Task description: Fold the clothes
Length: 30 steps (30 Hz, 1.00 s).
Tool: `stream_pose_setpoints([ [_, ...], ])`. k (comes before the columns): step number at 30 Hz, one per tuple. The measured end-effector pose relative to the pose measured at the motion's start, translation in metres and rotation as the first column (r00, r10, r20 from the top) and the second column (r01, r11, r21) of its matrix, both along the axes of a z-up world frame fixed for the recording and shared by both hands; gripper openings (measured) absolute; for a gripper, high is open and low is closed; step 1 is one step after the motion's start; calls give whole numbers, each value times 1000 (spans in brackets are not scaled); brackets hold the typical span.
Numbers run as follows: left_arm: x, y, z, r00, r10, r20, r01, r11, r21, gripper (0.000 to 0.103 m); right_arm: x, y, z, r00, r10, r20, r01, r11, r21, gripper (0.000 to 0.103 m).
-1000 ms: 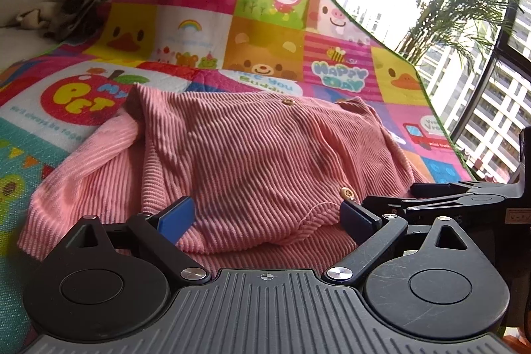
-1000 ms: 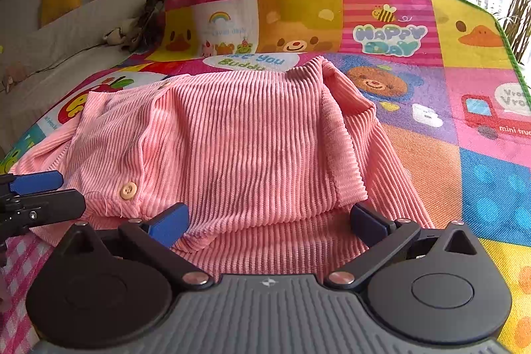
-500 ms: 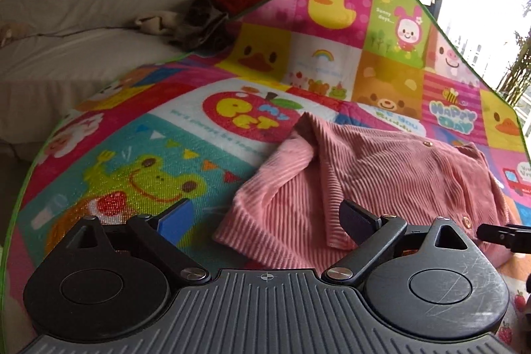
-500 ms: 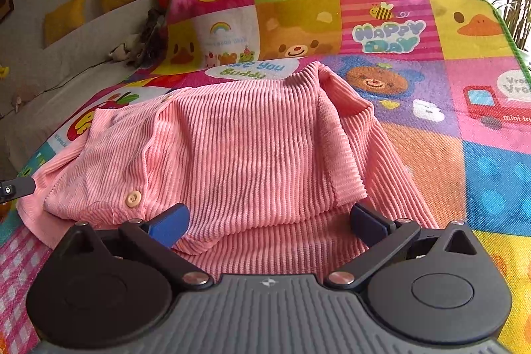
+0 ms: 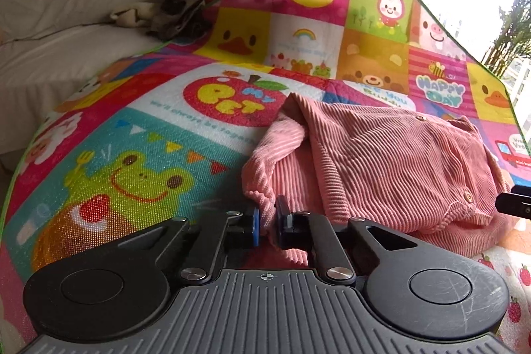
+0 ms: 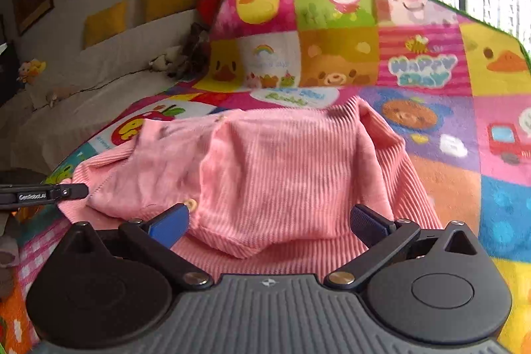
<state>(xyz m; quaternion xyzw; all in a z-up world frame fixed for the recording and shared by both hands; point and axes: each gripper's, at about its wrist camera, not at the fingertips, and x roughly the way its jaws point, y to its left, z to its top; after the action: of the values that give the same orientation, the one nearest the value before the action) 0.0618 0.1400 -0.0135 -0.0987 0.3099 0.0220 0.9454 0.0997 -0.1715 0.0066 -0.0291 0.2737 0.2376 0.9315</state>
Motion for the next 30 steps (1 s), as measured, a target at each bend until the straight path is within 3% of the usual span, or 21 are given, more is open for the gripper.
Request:
stream_pose_setpoints([
  [3, -1, 0, 10, 997, -57, 44, 59, 997, -56, 9, -16, 33, 19, 972, 177, 151, -161, 980, -114, 103],
  [5, -1, -2, 20, 993, -90, 82, 98, 991, -94, 9, -11, 51, 23, 954, 253, 164, -234, 964, -126, 103],
  [8, 2, -3, 29, 987, -118, 111, 131, 984, -123, 8, 14, 71, 14, 944, 319, 84, -308, 944, -121, 100],
  [12, 10, -3, 33, 983, -142, 117, 159, 975, -153, 8, 43, 87, -15, 914, 383, -132, -399, 908, -130, 98],
  [17, 16, 2, 33, 979, -161, 123, 183, 963, -197, 8, 5, 93, 11, 910, 412, 46, -400, 901, -166, 98],
  [20, 21, 1, 36, 975, -179, 130, 204, 956, -211, 8, -24, 110, 20, 864, 474, 170, -424, 867, -261, 99],
  [23, 24, -1, 41, 970, -198, 140, 224, 951, -212, 8, -36, 140, 13, 828, 524, 202, -443, 830, -339, 98],
  [27, 28, -3, 46, 966, -213, 149, 241, 949, -202, 8, -28, 184, -7, 816, 557, 154, -468, 792, -392, 81],
  [29, 30, -5, 49, 964, -220, 152, 248, 949, -194, 8, -14, 201, -16, 833, 540, 121, -456, 793, -404, 68],
  [30, 31, -5, 51, 963, -220, 156, 247, 951, -186, 8, -6, 206, -19, 845, 523, 110, -442, 800, -406, 56],
])
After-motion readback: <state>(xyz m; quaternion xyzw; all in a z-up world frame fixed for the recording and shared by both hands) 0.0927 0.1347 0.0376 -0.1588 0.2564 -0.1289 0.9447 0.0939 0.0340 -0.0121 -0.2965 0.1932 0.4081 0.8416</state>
